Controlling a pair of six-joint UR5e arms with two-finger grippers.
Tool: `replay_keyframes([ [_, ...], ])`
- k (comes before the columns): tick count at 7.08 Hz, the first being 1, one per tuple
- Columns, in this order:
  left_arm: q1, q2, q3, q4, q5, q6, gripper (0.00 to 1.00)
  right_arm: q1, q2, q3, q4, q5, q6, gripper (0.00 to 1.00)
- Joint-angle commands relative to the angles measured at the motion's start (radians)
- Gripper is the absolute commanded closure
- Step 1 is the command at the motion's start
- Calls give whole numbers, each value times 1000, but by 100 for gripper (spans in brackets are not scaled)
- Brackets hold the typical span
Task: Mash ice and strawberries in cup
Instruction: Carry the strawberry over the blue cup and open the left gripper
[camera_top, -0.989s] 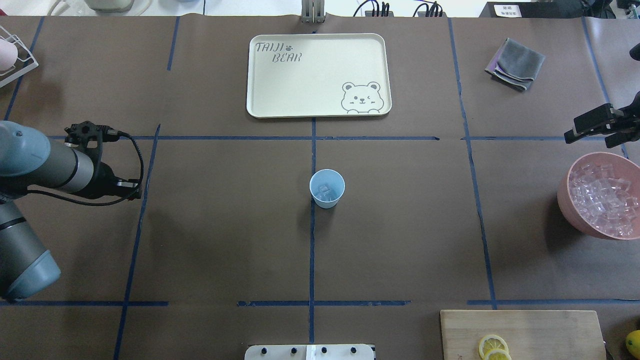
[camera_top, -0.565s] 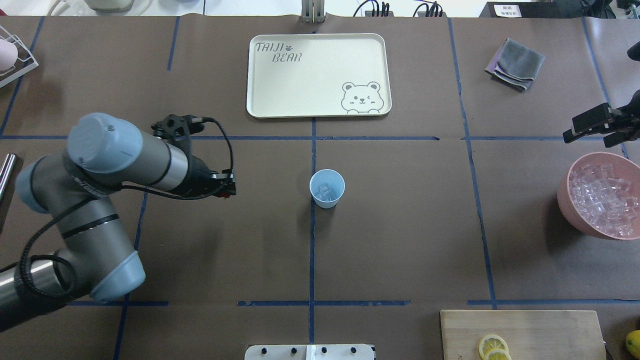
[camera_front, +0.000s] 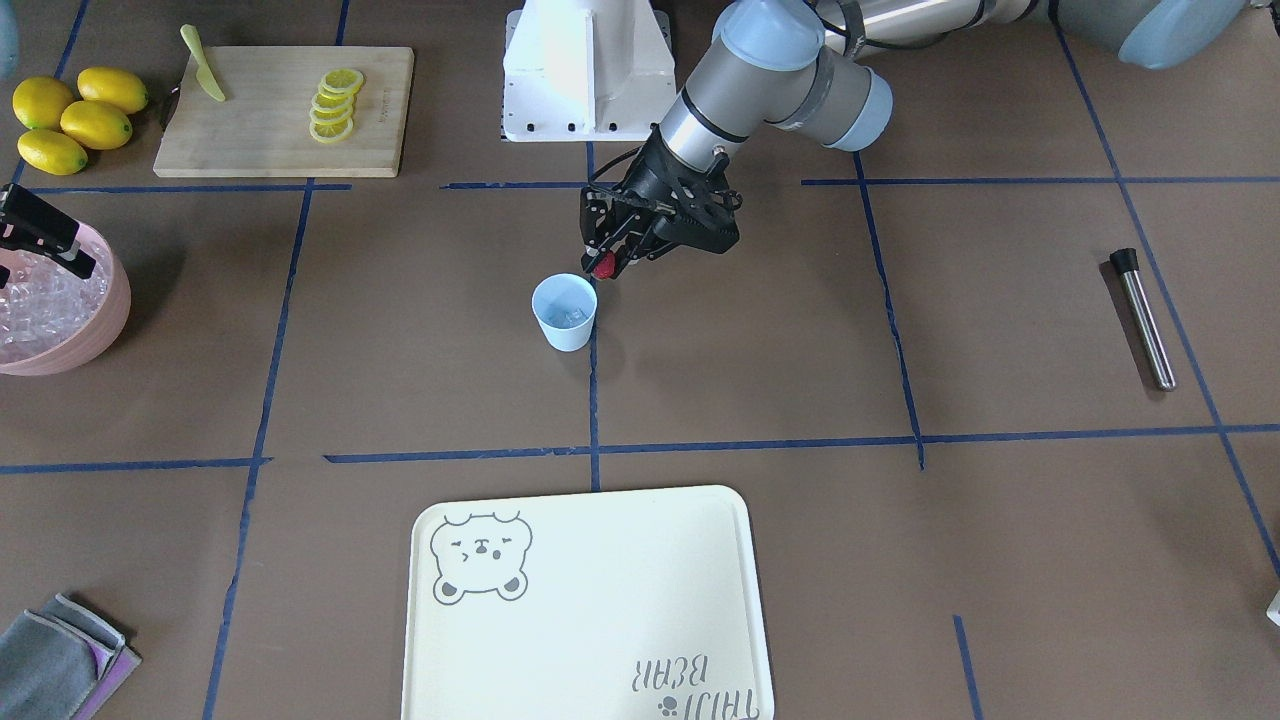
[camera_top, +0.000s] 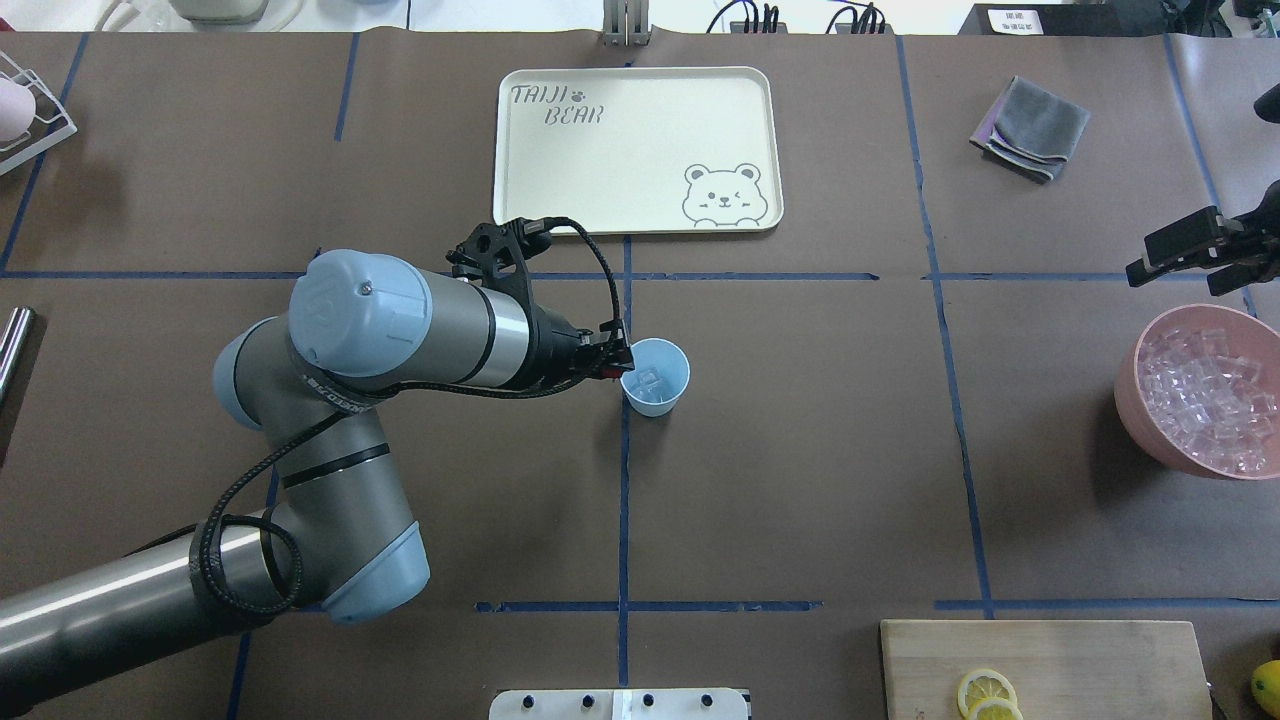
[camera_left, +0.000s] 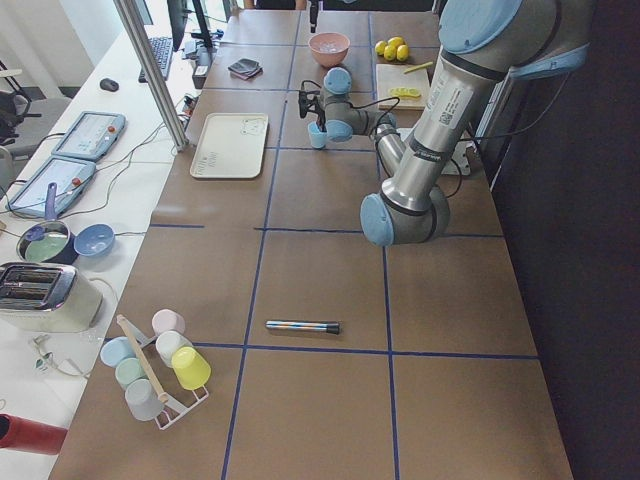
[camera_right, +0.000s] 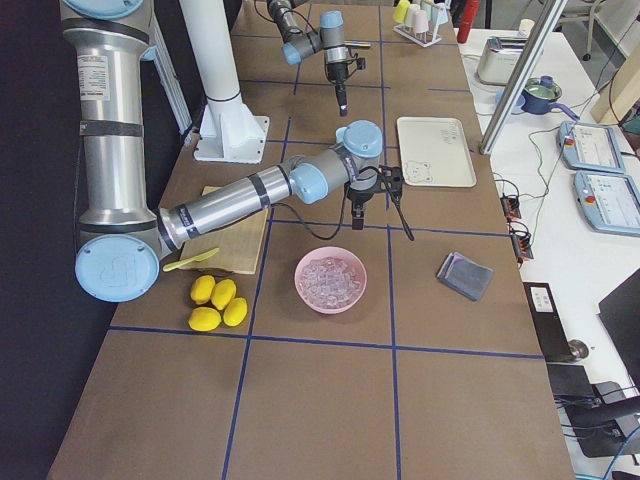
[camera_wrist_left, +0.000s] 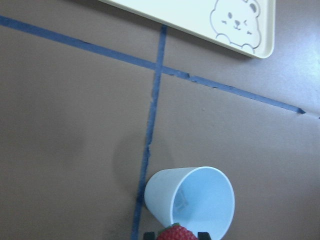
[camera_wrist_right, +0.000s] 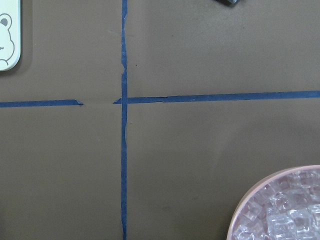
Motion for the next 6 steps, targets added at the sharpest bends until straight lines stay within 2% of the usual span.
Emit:
replay_keyframes([
  [1,24,-30,55,-56,44,-1,98,0,-4,1,0,0,0,0],
  [2,24,-30,55,-59,47,1,95,0,-5,1,0,0,0,0],
  [3,24,-30,58,-65,78,5,82,0,-7,-1,2,0,0,0],
  [4,26,-30,75,-79,83,7,47,0,-5,-4,2,0,0,0],
  [6,26,-30,96,-101,95,7,9,0,-1,-2,2,2,0,0],
])
